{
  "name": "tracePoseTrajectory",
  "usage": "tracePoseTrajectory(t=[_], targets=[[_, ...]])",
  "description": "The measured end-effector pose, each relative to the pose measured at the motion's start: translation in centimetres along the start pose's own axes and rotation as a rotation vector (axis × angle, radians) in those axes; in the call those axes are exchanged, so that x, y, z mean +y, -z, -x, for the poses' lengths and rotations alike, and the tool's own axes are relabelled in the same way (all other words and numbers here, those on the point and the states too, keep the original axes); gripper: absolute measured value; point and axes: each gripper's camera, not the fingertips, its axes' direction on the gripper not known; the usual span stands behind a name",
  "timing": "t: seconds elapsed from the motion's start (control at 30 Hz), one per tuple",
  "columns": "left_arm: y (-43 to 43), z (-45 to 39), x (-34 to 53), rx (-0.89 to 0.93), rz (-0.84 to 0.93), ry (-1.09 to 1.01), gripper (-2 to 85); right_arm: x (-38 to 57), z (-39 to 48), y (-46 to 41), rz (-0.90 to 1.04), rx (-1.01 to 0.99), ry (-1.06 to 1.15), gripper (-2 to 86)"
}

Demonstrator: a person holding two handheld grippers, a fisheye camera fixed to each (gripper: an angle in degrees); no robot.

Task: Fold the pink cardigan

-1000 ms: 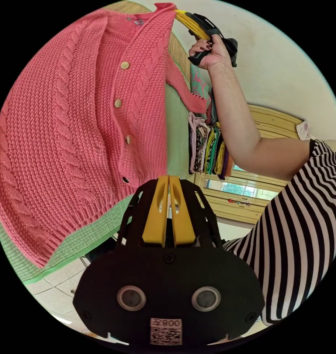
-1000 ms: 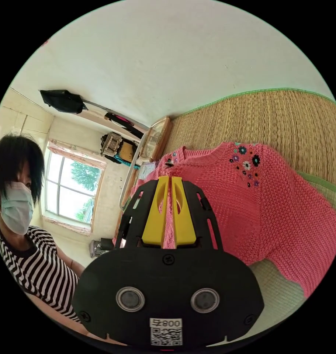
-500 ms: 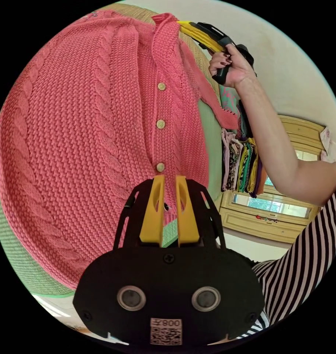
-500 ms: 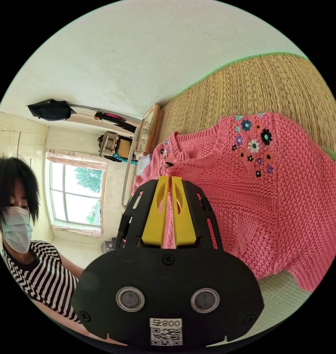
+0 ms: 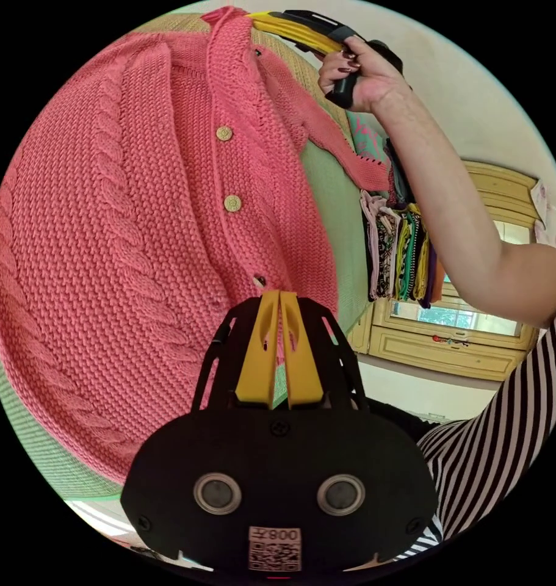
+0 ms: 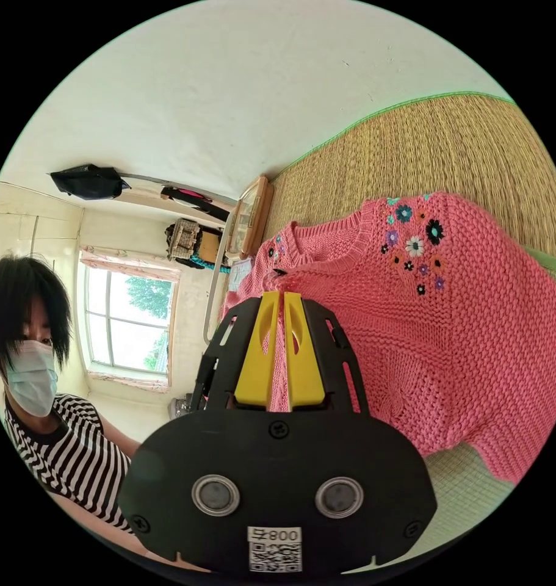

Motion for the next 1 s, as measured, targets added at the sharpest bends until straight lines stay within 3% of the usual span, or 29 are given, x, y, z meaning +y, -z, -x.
tracePoseTrajectory(t=[0.27,0.57,0.8,1.0], targets=[[4.2,-1.2,3.5,0.086,-0.052,0.023,-0.1,-0.5,1.5,-0.1,-0.010,-0.040,0.035,0.8],[3.2,2.6,4.1,0.032,-0.029,0.147,-0.1,-2.3,0.7,-6.3,0.076,0.056,-0.020,0.9],[4.4,2.6,4.1,0.019,-0.067,0.126,-0.1,-2.2,4.7,-5.9,-0.043,0.106,0.046,1.2],[2.7,5.1,4.6,0.001,-0.013,0.205,-0.1,-3.1,3.7,-11.3,0.149,0.207,-0.022,2.2]])
